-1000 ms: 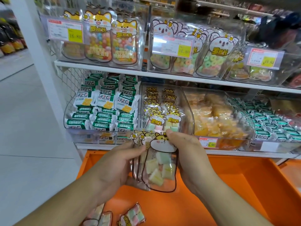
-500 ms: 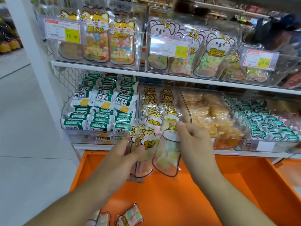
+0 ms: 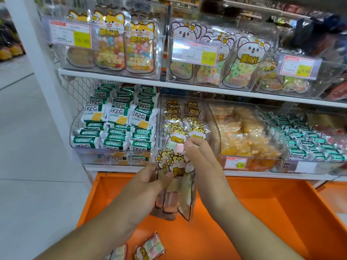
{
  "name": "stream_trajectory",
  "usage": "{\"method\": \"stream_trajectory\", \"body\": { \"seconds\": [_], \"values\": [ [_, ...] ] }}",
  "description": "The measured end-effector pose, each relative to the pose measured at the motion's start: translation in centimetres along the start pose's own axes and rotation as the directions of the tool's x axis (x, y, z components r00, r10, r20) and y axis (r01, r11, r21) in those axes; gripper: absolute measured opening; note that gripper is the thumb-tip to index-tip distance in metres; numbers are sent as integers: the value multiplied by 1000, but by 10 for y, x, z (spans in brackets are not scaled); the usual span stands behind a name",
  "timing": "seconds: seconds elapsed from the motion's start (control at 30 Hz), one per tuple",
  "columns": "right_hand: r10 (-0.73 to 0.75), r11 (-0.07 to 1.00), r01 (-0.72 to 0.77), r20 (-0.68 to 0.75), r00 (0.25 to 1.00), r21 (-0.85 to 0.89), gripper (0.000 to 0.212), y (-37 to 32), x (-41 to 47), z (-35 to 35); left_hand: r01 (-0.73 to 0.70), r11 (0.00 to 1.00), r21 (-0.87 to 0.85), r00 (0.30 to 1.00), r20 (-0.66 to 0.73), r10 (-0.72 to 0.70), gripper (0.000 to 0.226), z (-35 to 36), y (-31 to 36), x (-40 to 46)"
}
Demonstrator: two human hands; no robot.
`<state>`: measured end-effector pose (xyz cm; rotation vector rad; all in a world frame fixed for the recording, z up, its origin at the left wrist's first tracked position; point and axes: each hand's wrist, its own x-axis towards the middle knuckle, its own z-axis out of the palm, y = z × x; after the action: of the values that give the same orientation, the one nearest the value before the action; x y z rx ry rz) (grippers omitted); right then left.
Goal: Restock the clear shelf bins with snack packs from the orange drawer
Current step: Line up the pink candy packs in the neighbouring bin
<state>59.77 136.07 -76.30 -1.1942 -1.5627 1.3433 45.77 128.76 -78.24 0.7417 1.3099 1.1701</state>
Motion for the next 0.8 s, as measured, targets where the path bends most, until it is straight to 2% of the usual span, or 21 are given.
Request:
{"method": "stream_trajectory", "body": {
  "seconds": [0.07,0.13,0.23,0.33,0.43,0.5,0.57,0.6,0.7,0.73,0.8],
  "values": [
    [-42,999,41,-57,997,-35,57,10,-7,2,-20,1000,-22,999,30,21,14,5,3,-5],
    [-59,995,49,-120,991,-82,63,15,-1,10,-20,998,-53,999,47,23,16,9,4,-8],
    [-11,1000,7,-174,985,-24,64,19,1,20,-36,999,-33,994,99,39,18,9,3,-9],
    [112,983,-94,-114,987,155,53,18,1,25,-45,999,-8,980,192,45,32,6,7,-10],
    [227,952,-208,-63,972,224,36,18,7,25,-46,994,102,977,210,24,55,-1,4,-7],
    [244,917,-220,-31,969,333,32,22,7,20,-52,985,166,980,197,18,56,-5,4,-4],
    [234,854,-214,18,972,475,32,21,5,9,-54,985,163,987,157,28,46,-10,5,-1],
    [206,860,-196,31,978,471,37,20,3,3,-54,989,141,989,143,34,41,-12,5,1],
    [129,964,-153,121,984,217,51,12,8,-14,-58,998,20,989,138,55,32,-15,8,5],
    [120,978,-146,174,977,149,42,6,7,-16,-46,999,-22,990,134,48,33,-15,8,7],
    [99,984,-132,252,963,118,6,8,4,-17,-26,999,-43,993,117,31,36,-15,7,10]
  ]
}}
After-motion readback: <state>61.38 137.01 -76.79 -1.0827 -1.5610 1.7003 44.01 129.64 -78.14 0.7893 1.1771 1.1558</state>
